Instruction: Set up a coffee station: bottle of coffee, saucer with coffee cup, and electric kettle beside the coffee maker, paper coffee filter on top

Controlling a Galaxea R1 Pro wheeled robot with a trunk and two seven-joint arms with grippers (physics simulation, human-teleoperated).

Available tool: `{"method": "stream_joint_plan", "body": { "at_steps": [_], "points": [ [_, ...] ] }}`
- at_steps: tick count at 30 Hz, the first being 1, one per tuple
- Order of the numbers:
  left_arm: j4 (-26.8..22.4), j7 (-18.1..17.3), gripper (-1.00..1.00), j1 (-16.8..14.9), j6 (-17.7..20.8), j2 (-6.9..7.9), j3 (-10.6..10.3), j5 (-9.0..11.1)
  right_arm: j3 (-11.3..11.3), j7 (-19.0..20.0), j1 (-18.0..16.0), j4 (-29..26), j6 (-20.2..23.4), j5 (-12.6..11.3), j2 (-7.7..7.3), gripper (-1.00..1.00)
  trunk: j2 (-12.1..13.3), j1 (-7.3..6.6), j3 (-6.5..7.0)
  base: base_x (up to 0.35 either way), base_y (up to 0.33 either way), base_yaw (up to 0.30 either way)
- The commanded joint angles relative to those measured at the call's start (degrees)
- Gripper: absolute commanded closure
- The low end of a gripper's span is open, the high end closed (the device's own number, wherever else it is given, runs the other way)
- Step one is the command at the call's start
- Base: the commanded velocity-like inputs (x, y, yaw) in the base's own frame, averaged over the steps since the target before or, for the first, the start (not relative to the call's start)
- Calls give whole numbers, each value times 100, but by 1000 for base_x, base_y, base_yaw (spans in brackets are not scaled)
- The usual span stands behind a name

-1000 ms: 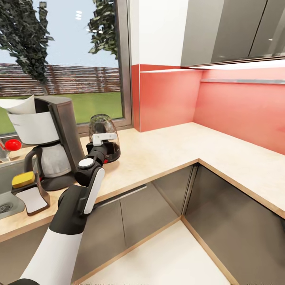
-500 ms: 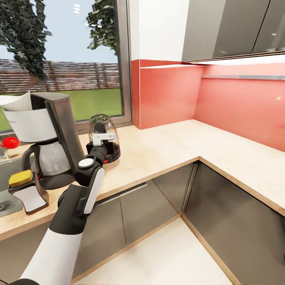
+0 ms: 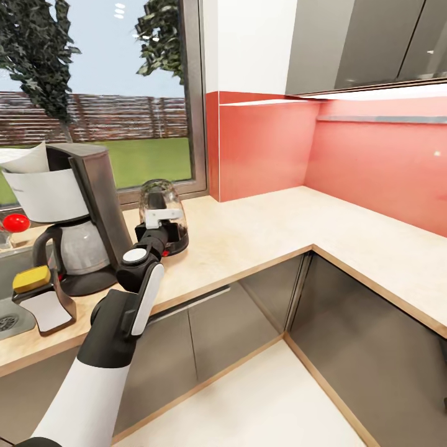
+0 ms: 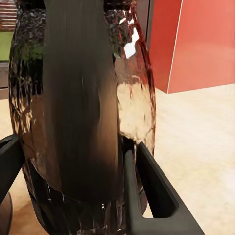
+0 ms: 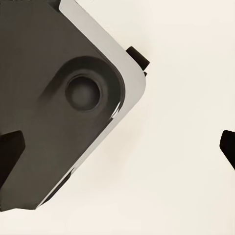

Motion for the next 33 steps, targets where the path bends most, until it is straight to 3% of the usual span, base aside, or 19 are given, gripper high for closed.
{"method": "stream_joint_plan", "body": {
  "at_steps": [1, 33],
  "points": [
    [-6, 52, 100, -7, 17, 1, -7, 31, 31, 8, -8, 20, -43, -8, 0, -100, -3, 0, -5, 0, 0, 0],
    [-6, 52, 100, -10, 17, 1, -7, 31, 31, 11, -8, 22, -46, -8, 0, -100, -725, 395, -328, 0, 0, 0]
  ]
}}
